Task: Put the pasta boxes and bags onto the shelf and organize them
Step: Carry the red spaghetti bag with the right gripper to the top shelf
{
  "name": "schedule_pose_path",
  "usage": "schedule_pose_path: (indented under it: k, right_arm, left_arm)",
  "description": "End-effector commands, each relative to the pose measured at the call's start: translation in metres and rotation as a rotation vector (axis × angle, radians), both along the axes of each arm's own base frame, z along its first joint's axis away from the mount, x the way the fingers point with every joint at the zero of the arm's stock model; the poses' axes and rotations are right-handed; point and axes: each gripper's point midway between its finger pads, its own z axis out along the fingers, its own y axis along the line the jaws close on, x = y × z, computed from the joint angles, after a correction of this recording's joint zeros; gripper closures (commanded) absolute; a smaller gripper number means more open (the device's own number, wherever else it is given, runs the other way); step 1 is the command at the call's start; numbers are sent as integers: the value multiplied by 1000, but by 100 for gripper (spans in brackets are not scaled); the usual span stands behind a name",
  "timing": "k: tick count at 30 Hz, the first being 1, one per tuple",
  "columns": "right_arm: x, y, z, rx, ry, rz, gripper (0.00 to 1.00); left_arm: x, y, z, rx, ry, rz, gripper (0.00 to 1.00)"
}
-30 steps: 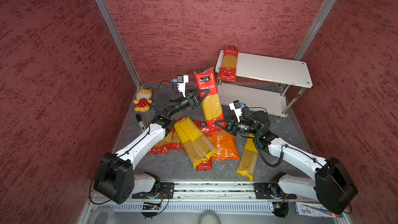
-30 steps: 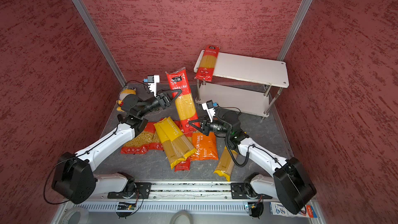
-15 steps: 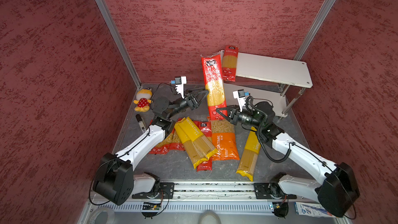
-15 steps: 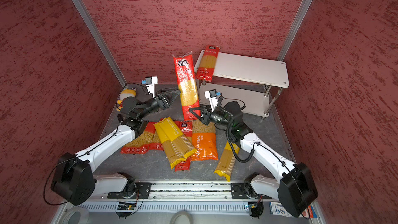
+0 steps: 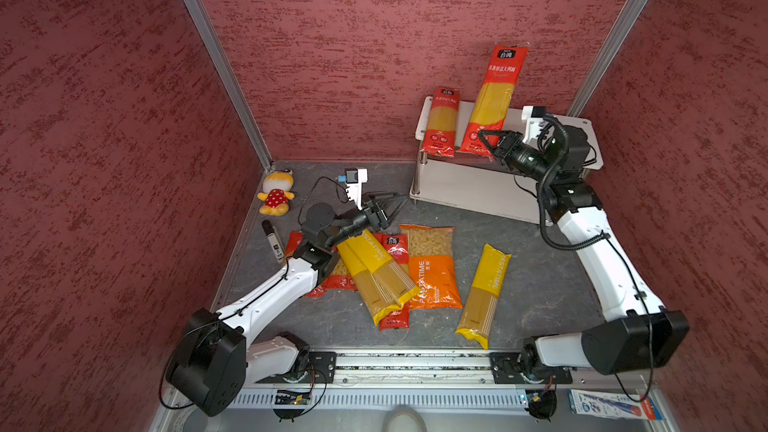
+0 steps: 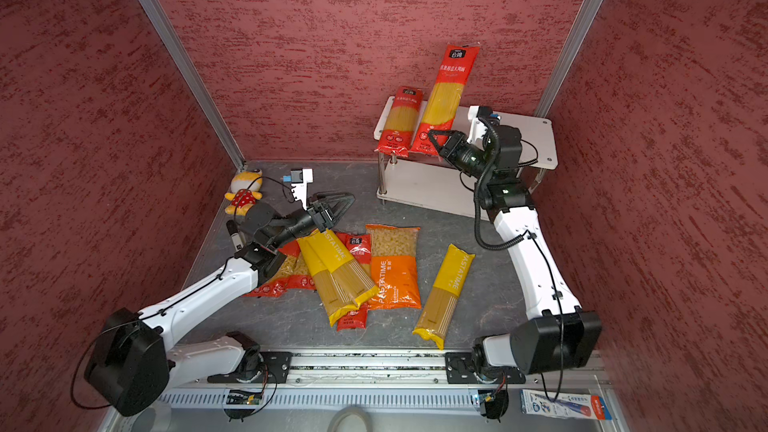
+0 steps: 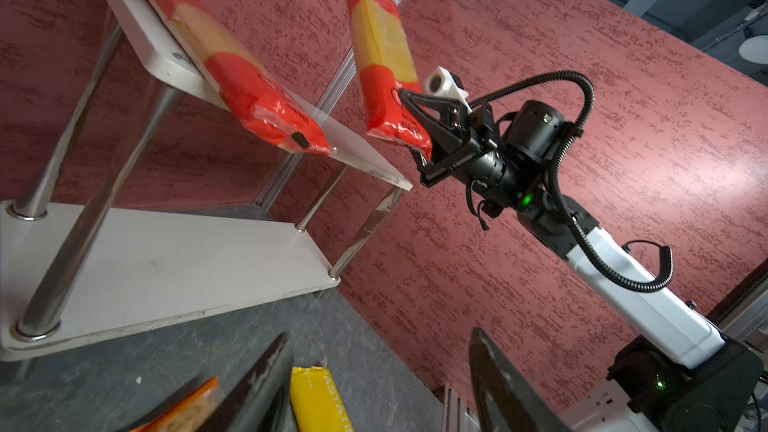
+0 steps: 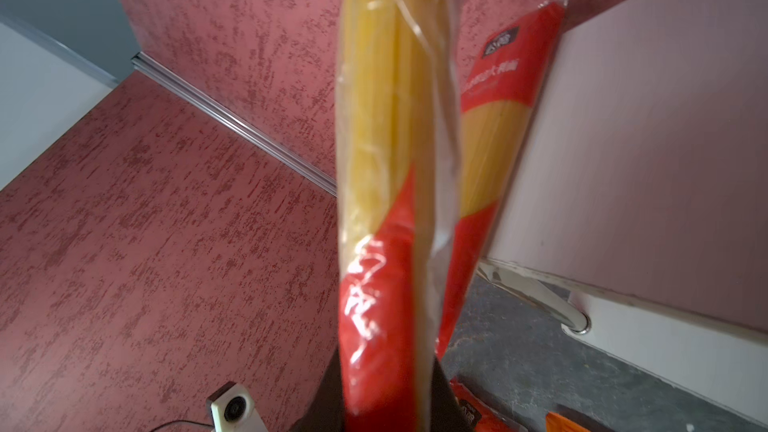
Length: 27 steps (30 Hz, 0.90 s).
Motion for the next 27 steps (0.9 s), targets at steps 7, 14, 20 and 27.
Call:
schedule_pose_path:
  k: [7,14,20,27]
  right_arm:
    - [19,7,14,116,75,68,100]
    - [36,1,-6,139,149,67,85]
    - [27,-14,-15,122,165,46,63]
    - [16,-27,-33,126,191,18,59]
  left_arm:
    - [-15,-16,-29,75,29,10,33]
    - [-21,-20,-27,79,20,5,34]
    - [-22,-23,-29,89,20,3,34]
    - [-22,-26,-31,93,21,-3,33]
